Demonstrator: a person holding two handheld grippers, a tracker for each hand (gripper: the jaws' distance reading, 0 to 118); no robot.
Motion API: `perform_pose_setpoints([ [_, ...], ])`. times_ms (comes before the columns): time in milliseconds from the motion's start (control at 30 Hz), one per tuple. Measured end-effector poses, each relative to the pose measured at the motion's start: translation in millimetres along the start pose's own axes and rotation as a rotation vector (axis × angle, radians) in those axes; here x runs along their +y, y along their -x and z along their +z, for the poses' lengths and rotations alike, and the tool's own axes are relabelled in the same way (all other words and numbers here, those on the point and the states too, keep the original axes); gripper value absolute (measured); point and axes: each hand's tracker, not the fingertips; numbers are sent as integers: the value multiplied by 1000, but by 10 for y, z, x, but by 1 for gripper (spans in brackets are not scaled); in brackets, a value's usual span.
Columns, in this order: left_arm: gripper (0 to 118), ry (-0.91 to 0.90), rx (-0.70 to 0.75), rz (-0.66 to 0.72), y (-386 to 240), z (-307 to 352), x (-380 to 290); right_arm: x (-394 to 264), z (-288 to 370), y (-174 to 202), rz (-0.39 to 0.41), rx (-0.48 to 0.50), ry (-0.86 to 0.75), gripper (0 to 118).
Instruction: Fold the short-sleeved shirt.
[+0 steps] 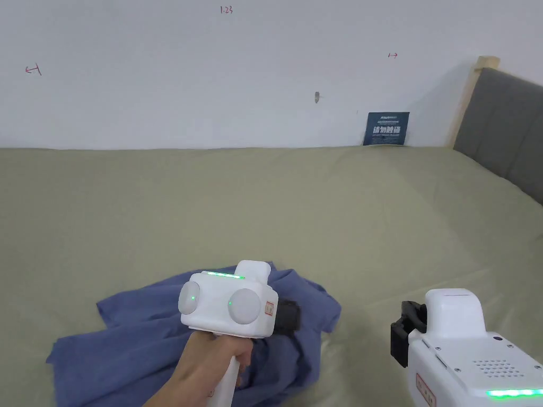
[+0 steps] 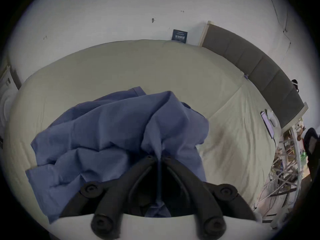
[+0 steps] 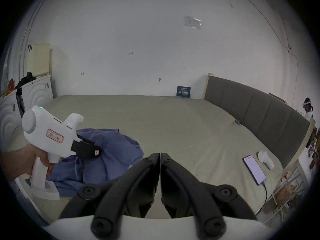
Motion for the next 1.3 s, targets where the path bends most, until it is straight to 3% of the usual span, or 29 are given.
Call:
perform_pose_setpoints([
  [67,115,-114,74,-12,99,172,-68,13,39,60,2,10,-7,7],
  [100,107,-119,97,-3,155,280,-122,19,67,93,1,16,-12,7],
  [233,102,-275,188,76,431,889,-430,36,218,241,-4,51,-34,7],
  [267,87,-312,226,74,500,1088,-562,31,260,286,-7,55,-41,7],
  [300,64,-348,289,73,571,1286,-721,26,305,329,-9,66,-47,7],
  [367,0,-391,365,94,663,1669,-1005,-6,408,401,-22,85,-60,7],
  [600,0,-474,499,227,1040,2684,-1922,-136,705,645,3,135,-111,7],
  [800,0,-471,504,268,1229,2858,-2063,-150,693,774,10,165,-98,7],
  [1033,0,-386,450,271,1432,2442,-1641,-110,583,867,25,181,-87,7],
  [1300,0,-155,394,311,2238,1224,-896,-106,71,879,64,164,-32,7],
])
